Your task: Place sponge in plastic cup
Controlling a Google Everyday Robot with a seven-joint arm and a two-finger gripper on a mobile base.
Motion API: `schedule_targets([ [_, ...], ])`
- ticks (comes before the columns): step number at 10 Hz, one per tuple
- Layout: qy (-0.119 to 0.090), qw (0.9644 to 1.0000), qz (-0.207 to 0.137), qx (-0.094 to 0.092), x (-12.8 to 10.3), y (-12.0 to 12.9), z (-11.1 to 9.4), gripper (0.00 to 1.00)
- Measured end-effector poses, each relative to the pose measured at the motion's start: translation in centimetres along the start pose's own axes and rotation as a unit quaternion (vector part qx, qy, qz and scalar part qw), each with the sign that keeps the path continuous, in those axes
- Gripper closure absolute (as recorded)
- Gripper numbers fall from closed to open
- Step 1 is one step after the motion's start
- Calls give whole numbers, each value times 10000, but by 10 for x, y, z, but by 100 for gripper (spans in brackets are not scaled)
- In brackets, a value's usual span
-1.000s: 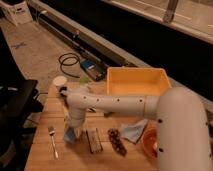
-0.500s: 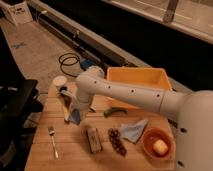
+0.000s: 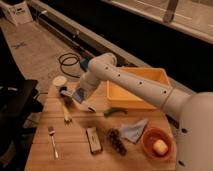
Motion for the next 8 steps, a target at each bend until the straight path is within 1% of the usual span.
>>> schedule_targets([
  [1, 23, 10000, 41, 73, 6, -5, -1, 100],
  [8, 45, 10000, 24, 79, 6, -5, -1, 100],
])
